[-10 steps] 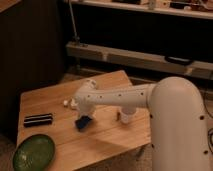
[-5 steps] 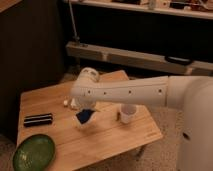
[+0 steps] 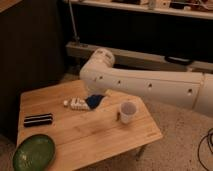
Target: Place the white sponge in the ceramic cup
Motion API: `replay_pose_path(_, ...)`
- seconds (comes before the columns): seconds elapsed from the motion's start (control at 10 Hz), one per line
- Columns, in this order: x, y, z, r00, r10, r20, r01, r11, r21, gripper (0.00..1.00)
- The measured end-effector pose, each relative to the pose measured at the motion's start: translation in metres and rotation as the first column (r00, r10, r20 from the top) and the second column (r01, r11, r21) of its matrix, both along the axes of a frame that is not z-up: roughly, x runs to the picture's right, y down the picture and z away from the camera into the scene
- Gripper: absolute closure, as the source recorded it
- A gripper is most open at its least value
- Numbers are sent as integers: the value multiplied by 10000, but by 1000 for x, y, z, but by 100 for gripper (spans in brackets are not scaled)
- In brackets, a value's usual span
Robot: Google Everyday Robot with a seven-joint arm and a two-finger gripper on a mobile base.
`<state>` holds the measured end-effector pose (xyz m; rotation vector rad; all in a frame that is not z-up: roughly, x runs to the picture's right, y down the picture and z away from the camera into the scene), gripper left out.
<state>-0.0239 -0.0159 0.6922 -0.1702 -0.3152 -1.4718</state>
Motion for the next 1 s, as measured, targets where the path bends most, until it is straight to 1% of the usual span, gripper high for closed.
replay_pose_path(0.1, 28, -25, 4, 9994, 166, -292, -162, 9998, 106, 100)
replay_pose_path(0.2, 49, -40, 6, 9982, 292, -527, -284, 9995, 150, 100)
replay_pose_path(0.3, 75, -49, 9, 9958, 430, -803, -419, 9990, 159, 100)
replay_pose_path(0.4, 103, -54, 11, 9924, 618, -1068, -608, 9981, 129, 100)
replay_pose_path(0.5, 127, -52, 13, 9889, 795, -1259, -795, 9968, 45, 100)
replay_pose_path(0.6, 150, -47, 16, 9844, 966, -1472, -989, 9951, -82, 100)
replay_pose_path(0.7, 165, -36, 20, 9814, 1020, -1623, -1074, 9939, -246, 100)
replay_pose_path(0.8, 170, -22, 26, 9810, 953, -1690, -1044, 9935, -452, 100)
replay_pose_path(1.0, 171, -3, 42, 9782, 836, -1901, -985, 9927, -703, 100)
